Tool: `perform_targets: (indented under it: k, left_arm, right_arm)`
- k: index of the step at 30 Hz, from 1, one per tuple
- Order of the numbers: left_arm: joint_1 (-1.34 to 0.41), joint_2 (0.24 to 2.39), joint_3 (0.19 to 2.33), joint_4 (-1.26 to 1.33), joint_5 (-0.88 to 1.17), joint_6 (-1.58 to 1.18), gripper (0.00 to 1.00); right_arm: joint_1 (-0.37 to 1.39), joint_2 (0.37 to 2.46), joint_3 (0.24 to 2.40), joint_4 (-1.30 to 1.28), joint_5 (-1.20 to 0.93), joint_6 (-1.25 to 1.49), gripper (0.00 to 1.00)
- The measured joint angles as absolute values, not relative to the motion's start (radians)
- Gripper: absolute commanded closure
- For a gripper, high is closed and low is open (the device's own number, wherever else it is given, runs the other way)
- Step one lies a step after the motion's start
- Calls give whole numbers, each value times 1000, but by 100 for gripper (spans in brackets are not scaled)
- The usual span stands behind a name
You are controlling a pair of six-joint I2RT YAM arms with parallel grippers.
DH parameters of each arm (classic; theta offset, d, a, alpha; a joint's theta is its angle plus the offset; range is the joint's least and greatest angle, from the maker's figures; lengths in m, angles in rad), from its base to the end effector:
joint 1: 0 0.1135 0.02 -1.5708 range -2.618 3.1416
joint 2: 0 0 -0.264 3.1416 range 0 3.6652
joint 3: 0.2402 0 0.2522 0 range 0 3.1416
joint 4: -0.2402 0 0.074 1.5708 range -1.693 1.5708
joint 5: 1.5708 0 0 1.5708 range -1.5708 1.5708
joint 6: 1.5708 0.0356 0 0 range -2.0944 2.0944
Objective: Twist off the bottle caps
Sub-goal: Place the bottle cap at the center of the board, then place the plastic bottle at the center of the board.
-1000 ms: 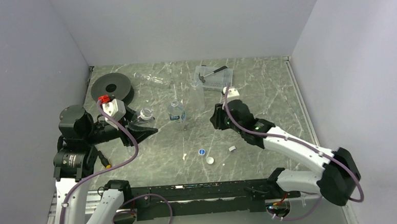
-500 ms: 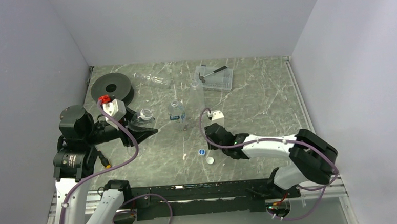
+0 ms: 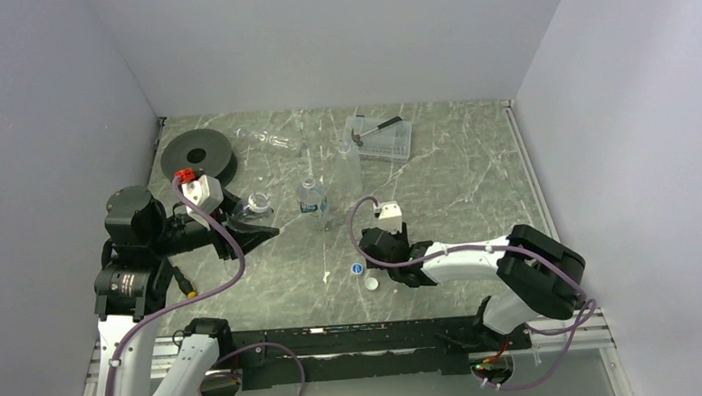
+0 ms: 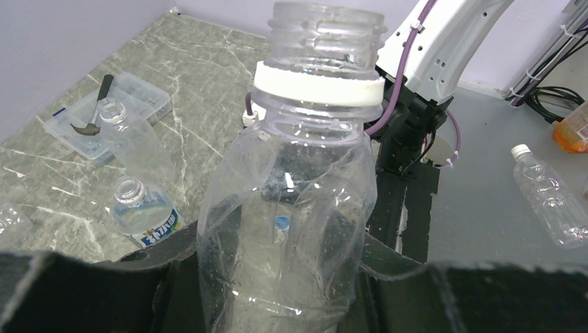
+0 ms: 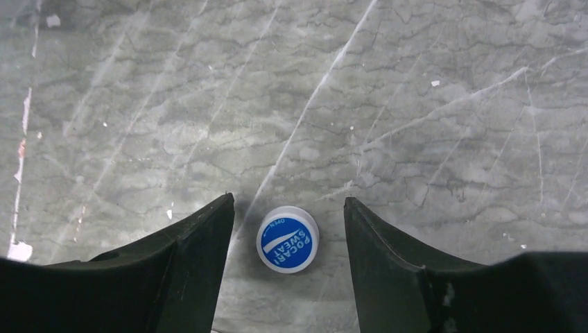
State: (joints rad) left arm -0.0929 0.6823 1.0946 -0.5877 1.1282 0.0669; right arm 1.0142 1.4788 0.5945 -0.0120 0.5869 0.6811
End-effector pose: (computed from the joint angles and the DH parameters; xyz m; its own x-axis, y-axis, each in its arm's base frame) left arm 0.0999 -0.0416 0.4175 -0.1115 0.0391 -0.9930 0.9352 0.3420 -0.0915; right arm 0.1552 0.2122 0.1440 -0.6507 -0.0533 -0.7575 -0.1475 0.9874 0.0572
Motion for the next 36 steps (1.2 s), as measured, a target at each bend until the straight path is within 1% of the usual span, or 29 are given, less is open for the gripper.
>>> perform_targets:
  k: [8,13,17,19,22,25,29,33,36]
  left_arm:
    - [-93,682,1095,-587,1128,67,100]
    - [-93,682,1095,-585,1128,66,100]
    - [-93,682,1095,-582,1129,64,100]
    - [-93,682,1094,-579,1129,63,100]
    - [-93,682,1094,-579,1133,64,100]
    - [-93,682,1094,-579,1143,63,100]
    - [-93,682,1094,-579,1150,62,100]
    - [-93,682,1094,-574,1154,58,100]
    - [-93,682,1093,-567,1154,56,100]
  right_arm:
    - [1018,1443,574,-29,589,700,36]
    - [1018,1297,595,-101,568,670,33]
    - [1018,1121,717,-156,503,585,24]
    - [1018,1037,812,-155,440,529,18]
    - [1018,966,948,-137,324,456,9]
    - [1018,969,1098,-103,152,402,7]
    - [1018,1035,1227,-18,-61,387,5]
    - [1024,1137,1306,63,-188,398,3]
    - [1041,1214,1347,101,-226,401,4]
